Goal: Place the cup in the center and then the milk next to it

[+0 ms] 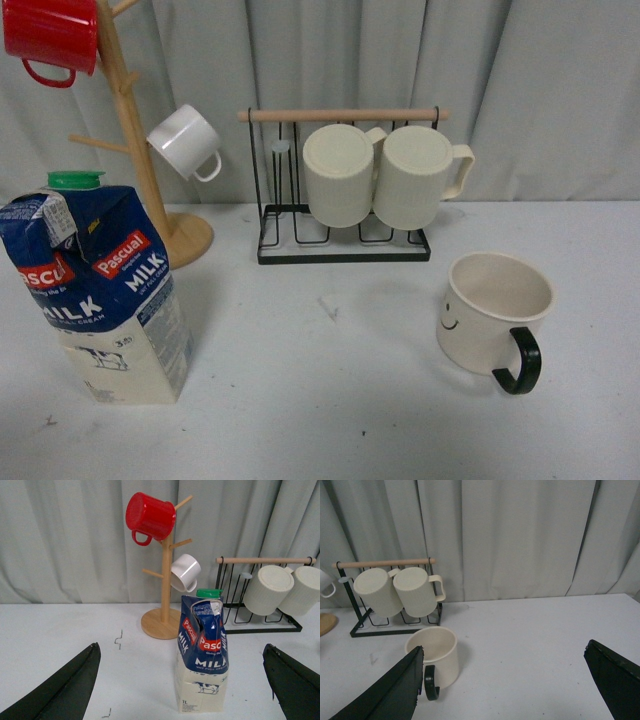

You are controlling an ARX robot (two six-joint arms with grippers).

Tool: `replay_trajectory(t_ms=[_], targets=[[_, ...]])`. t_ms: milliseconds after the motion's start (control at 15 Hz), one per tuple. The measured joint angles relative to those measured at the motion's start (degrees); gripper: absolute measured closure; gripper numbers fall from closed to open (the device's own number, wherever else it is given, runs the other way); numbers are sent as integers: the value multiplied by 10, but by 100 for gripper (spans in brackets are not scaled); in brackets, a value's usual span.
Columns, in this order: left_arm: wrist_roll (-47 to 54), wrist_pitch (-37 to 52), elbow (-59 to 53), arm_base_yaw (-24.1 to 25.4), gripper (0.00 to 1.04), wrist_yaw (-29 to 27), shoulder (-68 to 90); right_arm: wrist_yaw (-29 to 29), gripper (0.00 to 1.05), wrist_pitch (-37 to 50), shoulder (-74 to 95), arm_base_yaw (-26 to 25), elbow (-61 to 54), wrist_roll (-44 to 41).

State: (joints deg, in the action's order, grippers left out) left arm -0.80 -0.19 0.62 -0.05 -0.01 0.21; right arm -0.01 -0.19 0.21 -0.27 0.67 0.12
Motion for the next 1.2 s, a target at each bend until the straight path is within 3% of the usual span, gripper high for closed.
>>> replay_trajectory(t_ms=[1200], targets=[[0,0,0,0,7,0,0,0,6,0,0,0,0,0]])
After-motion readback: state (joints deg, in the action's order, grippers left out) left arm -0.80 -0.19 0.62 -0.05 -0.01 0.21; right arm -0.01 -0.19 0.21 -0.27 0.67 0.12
